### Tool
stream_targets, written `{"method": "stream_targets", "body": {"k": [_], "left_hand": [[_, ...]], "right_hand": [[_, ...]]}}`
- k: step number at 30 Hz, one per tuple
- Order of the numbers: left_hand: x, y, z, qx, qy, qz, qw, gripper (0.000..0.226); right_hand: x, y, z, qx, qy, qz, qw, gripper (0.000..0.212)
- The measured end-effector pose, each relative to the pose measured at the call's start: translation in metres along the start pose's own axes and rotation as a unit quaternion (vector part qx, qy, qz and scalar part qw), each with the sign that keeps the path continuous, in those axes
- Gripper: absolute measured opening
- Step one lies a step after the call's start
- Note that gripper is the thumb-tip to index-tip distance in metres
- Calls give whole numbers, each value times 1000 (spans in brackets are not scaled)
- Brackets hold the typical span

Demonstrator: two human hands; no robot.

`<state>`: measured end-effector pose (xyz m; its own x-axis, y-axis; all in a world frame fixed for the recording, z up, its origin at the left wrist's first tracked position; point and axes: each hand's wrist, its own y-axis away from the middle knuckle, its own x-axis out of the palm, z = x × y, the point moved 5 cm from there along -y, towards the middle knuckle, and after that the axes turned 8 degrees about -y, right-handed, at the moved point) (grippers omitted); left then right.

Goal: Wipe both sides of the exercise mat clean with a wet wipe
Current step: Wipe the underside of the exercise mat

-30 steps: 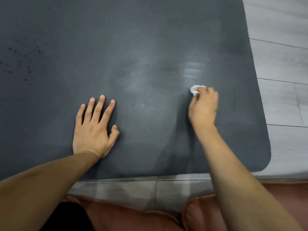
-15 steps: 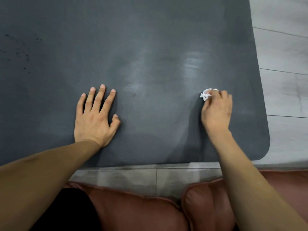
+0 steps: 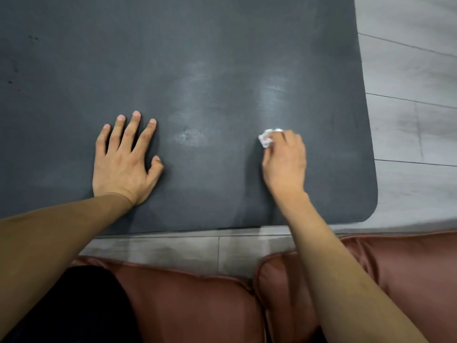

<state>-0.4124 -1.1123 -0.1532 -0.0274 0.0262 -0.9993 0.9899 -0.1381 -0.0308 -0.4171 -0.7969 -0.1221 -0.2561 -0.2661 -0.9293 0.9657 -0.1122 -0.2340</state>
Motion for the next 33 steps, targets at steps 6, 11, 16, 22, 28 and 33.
{"method": "stream_targets", "body": {"k": [6,11,16,22,28,33], "left_hand": [[1,0,0,-1,-9,6,1000,74],[1,0,0,1,-5,3,1000,74],[-1,1,0,0,-3,6,1000,73],[0,1,-1,0,2,-1,1000,72],[0,1,0,-2,11,5,1000,71],[-3,1,-1,2,15,6,1000,70]], "right_hand": [[3,10,19,122,-47,-27,991,24],[38,39,159,-74,-169,59,981,19],[2,36,47,-44,-63,20,997,20],[-19,48,-1,153,-40,-51,986,19],[29,81,158,-77,-189,83,975,22],[-9,71,38,-36,-74,30,996,21]]}}
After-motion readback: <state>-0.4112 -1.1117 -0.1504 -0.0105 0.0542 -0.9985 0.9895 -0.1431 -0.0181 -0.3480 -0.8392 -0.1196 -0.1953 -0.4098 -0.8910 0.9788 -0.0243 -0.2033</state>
